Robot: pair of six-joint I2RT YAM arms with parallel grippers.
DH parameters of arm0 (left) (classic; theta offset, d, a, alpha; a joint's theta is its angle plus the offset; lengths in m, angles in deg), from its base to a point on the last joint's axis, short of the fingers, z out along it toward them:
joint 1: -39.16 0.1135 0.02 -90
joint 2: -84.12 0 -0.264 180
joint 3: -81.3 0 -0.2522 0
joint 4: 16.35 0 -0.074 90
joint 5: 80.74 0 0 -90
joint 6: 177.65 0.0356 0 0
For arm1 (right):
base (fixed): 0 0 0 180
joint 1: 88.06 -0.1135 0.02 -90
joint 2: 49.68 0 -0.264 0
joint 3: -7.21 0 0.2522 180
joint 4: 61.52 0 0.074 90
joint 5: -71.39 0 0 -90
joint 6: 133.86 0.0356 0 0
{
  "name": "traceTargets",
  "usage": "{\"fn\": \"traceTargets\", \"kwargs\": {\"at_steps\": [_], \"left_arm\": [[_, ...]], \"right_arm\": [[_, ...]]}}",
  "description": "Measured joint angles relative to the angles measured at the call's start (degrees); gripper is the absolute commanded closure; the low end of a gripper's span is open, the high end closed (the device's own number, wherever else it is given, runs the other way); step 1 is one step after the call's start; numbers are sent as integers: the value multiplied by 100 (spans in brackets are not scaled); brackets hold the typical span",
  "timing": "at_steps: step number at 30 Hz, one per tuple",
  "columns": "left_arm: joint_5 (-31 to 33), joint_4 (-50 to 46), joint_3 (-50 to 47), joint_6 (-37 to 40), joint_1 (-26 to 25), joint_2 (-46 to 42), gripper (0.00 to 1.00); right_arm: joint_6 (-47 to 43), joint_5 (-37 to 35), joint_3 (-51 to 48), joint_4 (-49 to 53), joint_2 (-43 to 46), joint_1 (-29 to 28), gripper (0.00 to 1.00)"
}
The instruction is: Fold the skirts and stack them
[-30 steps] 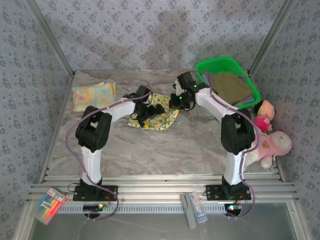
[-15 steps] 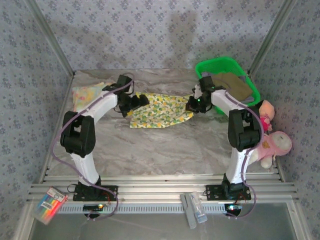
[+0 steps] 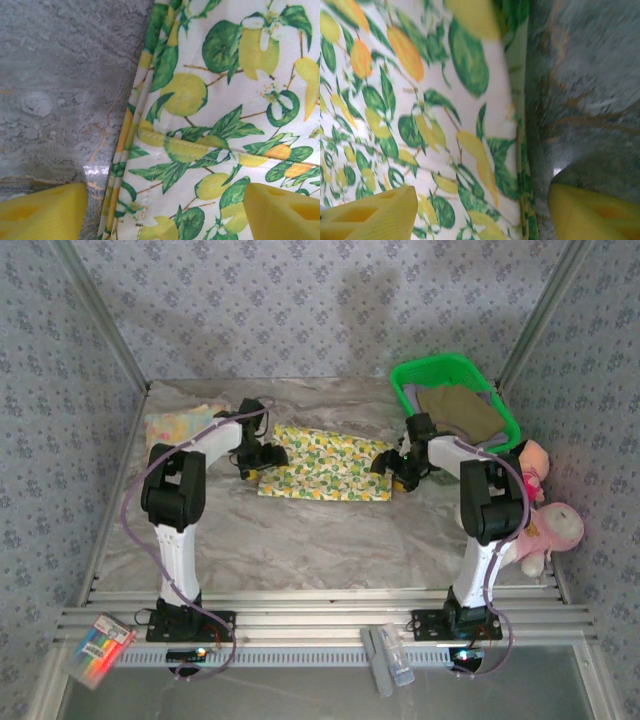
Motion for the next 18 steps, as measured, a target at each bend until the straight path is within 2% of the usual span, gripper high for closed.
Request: {"fn": "traceTargets", "kwargs": {"at_steps": [4, 8, 11, 15, 18], "left_arm": [[-15, -26, 15, 11, 59, 46, 28], [-63, -76, 44, 13, 111, 92, 37], [-149, -101, 52, 7, 155, 120, 44], [-173, -109, 11, -11, 216, 125, 52], [-199, -96, -26, -11, 254, 125, 55]], "right_arm": [[376, -81, -136, -348, 11, 33, 32], [586, -59, -275, -538, 46, 61, 51], [651, -28, -361, -638, 44, 114, 60], [693, 146, -531, -1088, 20, 138, 61], [721, 286, -614, -1252, 35, 179, 60]]}}
